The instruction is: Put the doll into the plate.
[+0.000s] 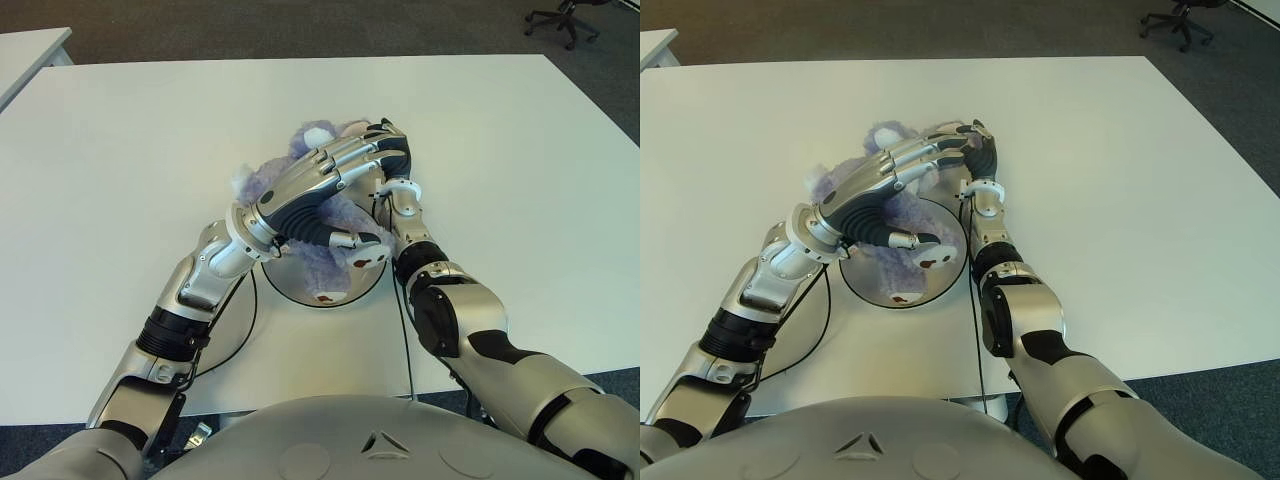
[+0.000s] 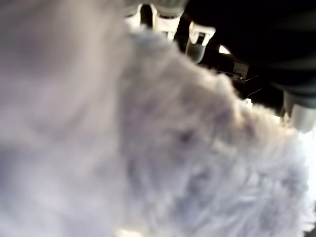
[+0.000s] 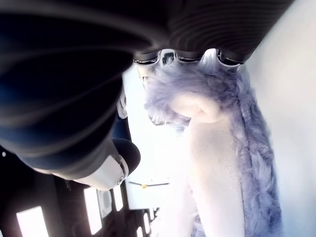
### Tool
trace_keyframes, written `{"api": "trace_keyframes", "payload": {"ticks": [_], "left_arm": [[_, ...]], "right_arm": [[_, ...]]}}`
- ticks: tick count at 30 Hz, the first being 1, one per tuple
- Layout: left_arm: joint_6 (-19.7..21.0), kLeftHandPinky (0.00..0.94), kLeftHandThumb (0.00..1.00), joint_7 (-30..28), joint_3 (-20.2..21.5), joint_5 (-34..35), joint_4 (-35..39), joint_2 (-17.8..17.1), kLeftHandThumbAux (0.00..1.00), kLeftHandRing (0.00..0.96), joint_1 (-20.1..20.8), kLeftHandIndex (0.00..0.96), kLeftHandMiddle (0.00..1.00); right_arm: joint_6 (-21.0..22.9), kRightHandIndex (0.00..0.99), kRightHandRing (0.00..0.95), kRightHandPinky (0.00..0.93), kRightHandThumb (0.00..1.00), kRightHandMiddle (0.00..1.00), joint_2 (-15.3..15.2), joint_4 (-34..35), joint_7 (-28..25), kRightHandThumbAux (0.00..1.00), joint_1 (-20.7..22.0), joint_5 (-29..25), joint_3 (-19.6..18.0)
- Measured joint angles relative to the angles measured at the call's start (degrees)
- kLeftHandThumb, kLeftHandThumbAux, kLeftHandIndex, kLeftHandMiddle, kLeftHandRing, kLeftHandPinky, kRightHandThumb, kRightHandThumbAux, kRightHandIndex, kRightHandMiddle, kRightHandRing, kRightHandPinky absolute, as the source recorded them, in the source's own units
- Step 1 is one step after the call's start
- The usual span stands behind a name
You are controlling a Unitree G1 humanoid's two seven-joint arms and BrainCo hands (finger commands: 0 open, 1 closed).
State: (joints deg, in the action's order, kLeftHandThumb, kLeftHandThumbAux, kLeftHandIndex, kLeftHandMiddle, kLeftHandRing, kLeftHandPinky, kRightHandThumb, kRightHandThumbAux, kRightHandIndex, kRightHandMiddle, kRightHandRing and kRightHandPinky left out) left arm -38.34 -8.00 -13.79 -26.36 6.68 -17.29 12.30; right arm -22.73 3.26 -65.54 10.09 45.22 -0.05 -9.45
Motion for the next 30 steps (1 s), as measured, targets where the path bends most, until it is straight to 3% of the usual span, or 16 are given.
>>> {"api": "trace_keyframes", "payload": {"ticks": [19, 30], "left_arm": [[0.0, 0.000, 0.212, 0.0, 0.7, 0.7, 0.9, -0.8, 0.302, 0.000, -0.4, 0.000, 0.000], [-0.8, 0.000, 0.136, 0.0, 2.3, 7.4, -0.2, -0.8, 0.332, 0.000, -0.3, 0.000, 0.011]], "right_arm": [[1.0, 0.396, 0.104, 0.155, 0.683, 0.102, 0.1, 1.6, 0.4, 0.741, -0.7, -0.2, 1.2], [-0.9, 0.397, 0.208, 0.267, 0.688, 0.189, -0.1, -1.5, -0.5, 0.737, 0.0, -0.6, 0.3]]}}
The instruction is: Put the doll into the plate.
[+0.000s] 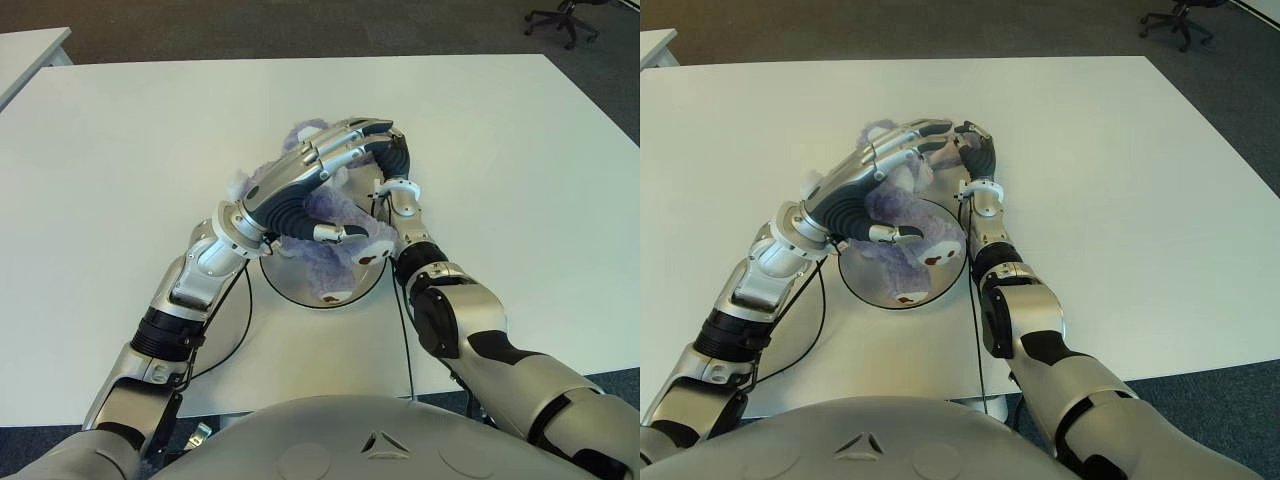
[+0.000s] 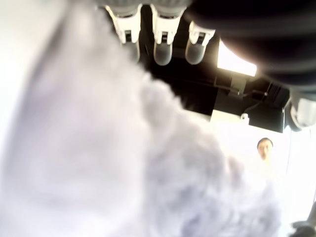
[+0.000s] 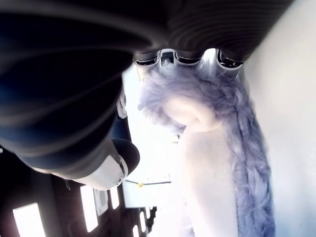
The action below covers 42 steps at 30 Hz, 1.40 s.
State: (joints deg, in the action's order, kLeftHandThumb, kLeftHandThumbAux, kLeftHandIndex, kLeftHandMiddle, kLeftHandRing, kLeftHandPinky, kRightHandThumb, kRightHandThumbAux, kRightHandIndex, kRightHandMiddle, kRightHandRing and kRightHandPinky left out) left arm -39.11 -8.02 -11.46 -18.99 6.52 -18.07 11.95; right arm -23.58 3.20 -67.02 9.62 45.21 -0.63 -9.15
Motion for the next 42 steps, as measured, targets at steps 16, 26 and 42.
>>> {"api": "trace_keyframes", "payload": {"ticks": [16, 26, 42], "left_arm": [[0.5, 0.019, 0.096, -2.2, 4.2, 7.3, 0.0, -2.3, 0.348, 0.016, 0.6, 0.000, 0.026], [0.0, 0.059, 0.119, -2.0, 6.5, 9.6, -0.4, -1.2, 0.352, 0.042, 1.1, 0.000, 0.049], [3.0, 0.047, 0.124, -2.0, 9.2, 9.4, 1.4, -1.2, 0.350, 0.041, 0.5, 0.000, 0.049]], "right_arm": [[-4.2, 0.398, 0.205, 0.236, 0.691, 0.210, -0.3, -2.3, -2.0, 0.731, 0.2, -0.1, -1.5], [-4.5, 0.398, 0.142, 0.168, 0.689, 0.165, -0.4, -2.4, -3.0, 0.732, 0.2, -0.1, -1.6], [-4.5, 0.397, 0.148, 0.207, 0.682, 0.154, -0.6, -2.8, -2.9, 0.734, 0.2, 0.2, -1.3]]}}
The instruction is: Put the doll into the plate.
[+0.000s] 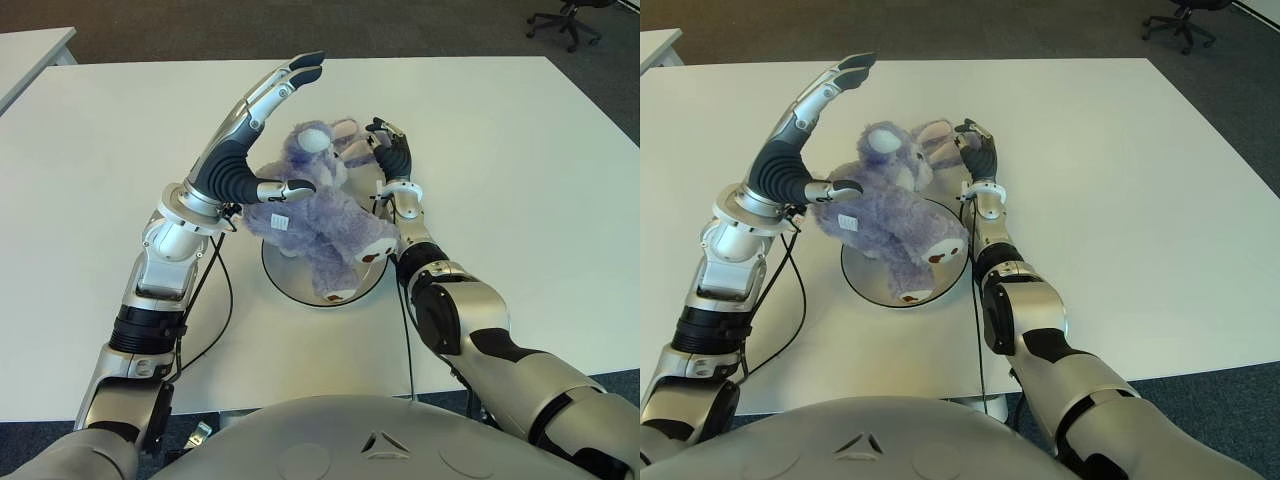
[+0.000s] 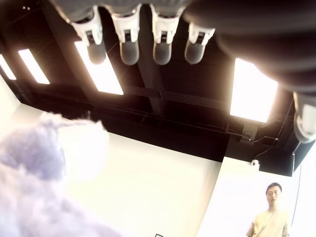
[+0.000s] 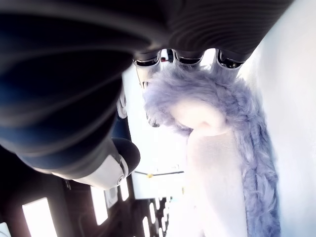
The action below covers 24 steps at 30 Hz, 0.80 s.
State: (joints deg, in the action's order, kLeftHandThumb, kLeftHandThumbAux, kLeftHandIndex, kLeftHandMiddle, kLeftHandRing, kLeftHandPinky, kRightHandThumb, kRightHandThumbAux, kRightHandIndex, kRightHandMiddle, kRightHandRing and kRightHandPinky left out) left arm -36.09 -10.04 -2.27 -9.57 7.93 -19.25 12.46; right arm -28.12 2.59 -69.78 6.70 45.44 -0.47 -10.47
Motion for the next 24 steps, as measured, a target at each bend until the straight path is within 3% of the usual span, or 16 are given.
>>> {"api": "trace_keyframes", "payload": {"ticks": [6, 12, 24], "left_arm": [[3.9, 0.001, 0.182, -1.1, 0.9, 1.5, 2.7, -0.6, 0.337, 0.037, -0.8, 0.000, 0.049], [8.2, 0.000, 0.179, -2.8, 1.3, 2.9, 5.9, -1.6, 0.324, 0.039, -2.1, 0.000, 0.059], [8.9, 0.000, 0.127, -2.8, 2.6, 2.9, 6.4, -1.9, 0.304, 0.043, -2.3, 0.000, 0.076]], "right_arm": [[0.0, 0.397, 0.157, 0.215, 0.680, 0.157, 0.0, 0.0, 0.0, 0.734, 0.0, 0.0, 0.2], [0.0, 0.397, 0.155, 0.203, 0.678, 0.156, 0.0, 0.0, 0.0, 0.734, 0.0, 0.0, 0.2], [0.0, 0.397, 0.158, 0.215, 0.676, 0.159, -0.3, -0.1, 0.2, 0.735, 0.0, 0.2, 0.3]]}}
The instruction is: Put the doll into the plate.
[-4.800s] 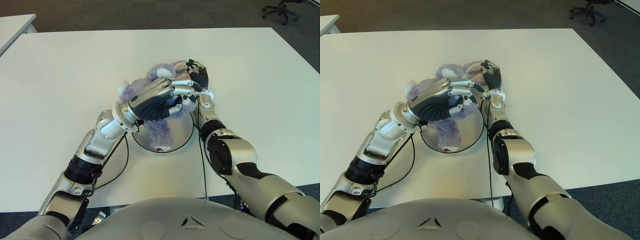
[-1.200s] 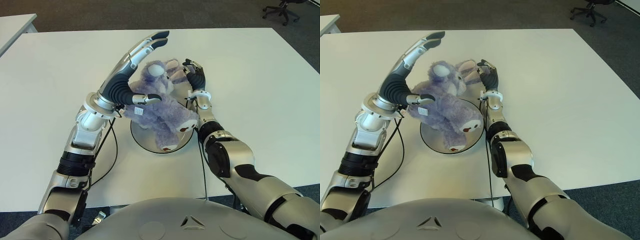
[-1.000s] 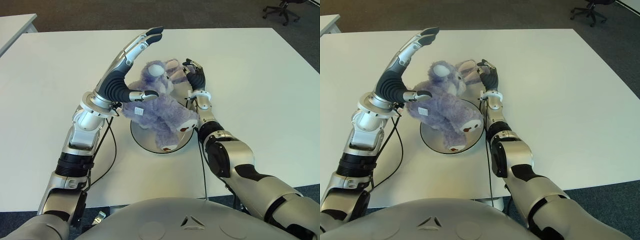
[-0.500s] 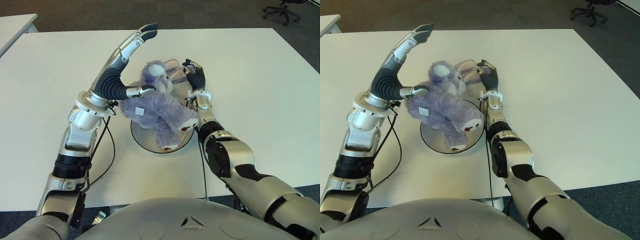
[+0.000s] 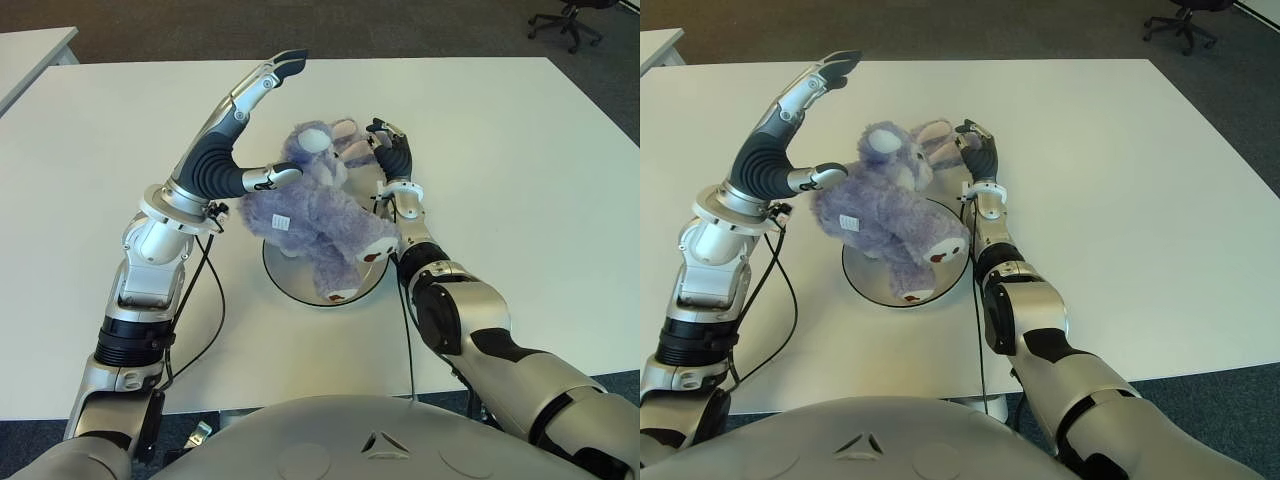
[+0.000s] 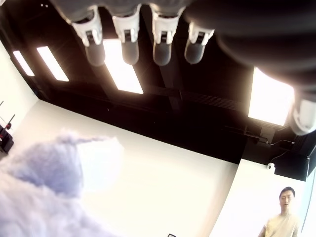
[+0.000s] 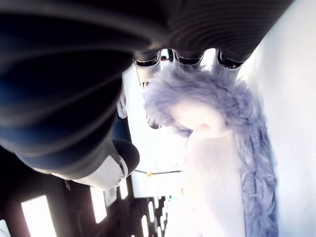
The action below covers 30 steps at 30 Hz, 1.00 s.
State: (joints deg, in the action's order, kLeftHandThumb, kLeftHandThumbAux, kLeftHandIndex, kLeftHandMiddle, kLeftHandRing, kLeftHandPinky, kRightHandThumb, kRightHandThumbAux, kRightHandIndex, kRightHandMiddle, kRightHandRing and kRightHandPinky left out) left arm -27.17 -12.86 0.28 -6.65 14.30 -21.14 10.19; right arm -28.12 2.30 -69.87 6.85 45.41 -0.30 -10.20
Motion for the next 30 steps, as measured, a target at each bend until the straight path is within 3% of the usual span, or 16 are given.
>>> {"api": "trace_keyframes", "payload": {"ticks": [14, 30], "left_arm": [[-0.2, 0.000, 0.163, 0.0, 1.6, 4.4, -1.3, 0.8, 0.319, 0.039, 0.0, 0.000, 0.081], [-8.6, 0.000, 0.095, 4.9, 3.9, -0.4, -11.8, 1.8, 0.343, 0.000, 1.7, 0.000, 0.021]], "right_arm": [[0.0, 0.397, 0.161, 0.216, 0.677, 0.159, -0.1, -0.1, 0.2, 0.735, 0.0, 0.2, 0.1], [0.0, 0.397, 0.162, 0.219, 0.677, 0.161, -0.2, -0.2, 0.4, 0.735, 0.0, 0.2, 0.1]]}}
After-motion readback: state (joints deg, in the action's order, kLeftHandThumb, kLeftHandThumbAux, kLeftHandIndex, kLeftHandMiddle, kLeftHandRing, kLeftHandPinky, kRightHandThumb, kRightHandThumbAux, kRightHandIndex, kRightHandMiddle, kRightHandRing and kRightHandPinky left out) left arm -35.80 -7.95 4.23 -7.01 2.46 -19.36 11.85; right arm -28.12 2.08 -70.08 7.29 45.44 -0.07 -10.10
